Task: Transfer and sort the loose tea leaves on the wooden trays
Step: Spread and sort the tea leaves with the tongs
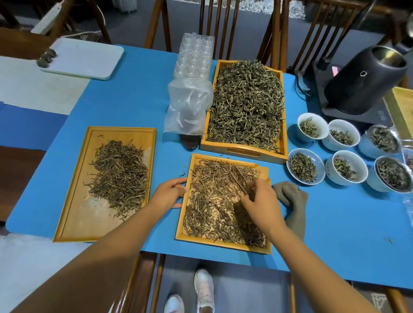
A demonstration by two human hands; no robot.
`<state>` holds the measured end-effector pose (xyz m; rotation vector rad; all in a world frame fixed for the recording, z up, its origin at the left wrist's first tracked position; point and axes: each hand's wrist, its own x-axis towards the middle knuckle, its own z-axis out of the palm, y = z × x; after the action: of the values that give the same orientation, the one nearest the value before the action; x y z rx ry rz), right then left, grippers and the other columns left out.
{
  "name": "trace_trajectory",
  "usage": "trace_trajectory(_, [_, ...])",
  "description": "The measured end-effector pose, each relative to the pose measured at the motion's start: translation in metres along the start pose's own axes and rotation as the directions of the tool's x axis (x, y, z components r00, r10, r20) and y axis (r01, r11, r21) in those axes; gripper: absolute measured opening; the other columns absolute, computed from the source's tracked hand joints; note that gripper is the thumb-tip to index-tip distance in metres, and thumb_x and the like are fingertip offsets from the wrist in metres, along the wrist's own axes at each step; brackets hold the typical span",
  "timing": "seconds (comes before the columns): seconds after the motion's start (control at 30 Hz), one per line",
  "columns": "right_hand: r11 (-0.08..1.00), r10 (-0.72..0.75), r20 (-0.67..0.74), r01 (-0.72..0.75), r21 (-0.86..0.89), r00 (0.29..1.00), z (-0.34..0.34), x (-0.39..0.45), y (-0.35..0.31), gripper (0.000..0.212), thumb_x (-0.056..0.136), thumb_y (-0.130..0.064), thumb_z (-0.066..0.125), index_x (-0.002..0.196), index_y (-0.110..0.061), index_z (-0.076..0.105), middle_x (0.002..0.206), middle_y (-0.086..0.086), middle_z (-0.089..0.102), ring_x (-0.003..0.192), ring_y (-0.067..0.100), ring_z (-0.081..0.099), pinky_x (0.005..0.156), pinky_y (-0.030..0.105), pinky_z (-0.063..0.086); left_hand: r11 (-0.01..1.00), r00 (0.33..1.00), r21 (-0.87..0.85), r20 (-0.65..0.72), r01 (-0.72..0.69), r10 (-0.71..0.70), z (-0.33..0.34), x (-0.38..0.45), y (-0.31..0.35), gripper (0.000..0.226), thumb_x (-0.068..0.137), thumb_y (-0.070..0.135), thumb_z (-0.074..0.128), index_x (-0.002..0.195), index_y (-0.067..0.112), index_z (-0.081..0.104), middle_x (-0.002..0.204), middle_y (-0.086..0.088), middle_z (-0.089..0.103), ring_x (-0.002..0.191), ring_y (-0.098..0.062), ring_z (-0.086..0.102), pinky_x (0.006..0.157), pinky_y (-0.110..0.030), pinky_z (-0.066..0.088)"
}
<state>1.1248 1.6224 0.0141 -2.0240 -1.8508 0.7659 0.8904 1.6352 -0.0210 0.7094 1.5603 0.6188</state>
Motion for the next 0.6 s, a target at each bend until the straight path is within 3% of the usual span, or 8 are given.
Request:
trace_trajectory(0.43, [0.992,0.122,-0.048,-0.12,0.029,0.991,-0.014,-0.029,0.04,0.023,0.084,-0.014,0.061,0.102,-0.004,0.051,0.091,0.008,0.054,0.085,0.025,0.053,0.067,0.031,0.033,1.0,1.0,-0.01,0.002,-0.007,0.007,0.001,0.0,0.0,0.043,0.091,0.003,0.051,0.132,0.018,0.052,0.087,0.004,0.057,0.081,-0.006,0.057,0.07,-0.026,0.053])
trace_trajectory(0.6, [0.976,0.196,-0.148,-0.178,0.124,0.969,-0.023,-0.04,0.047,0.028,0.082,-0.012,0.062,0.108,-0.005,0.052,0.094,0.007,0.052,0.08,0.023,0.051,0.065,0.029,0.035,1.0,1.0,-0.002,0.001,-0.008,0.008,0.001,0.001,-0.001,0.042,0.092,0.005,0.051,0.131,0.019,0.053,0.091,0.001,0.058,0.084,-0.007,0.057,0.068,-0.026,0.053])
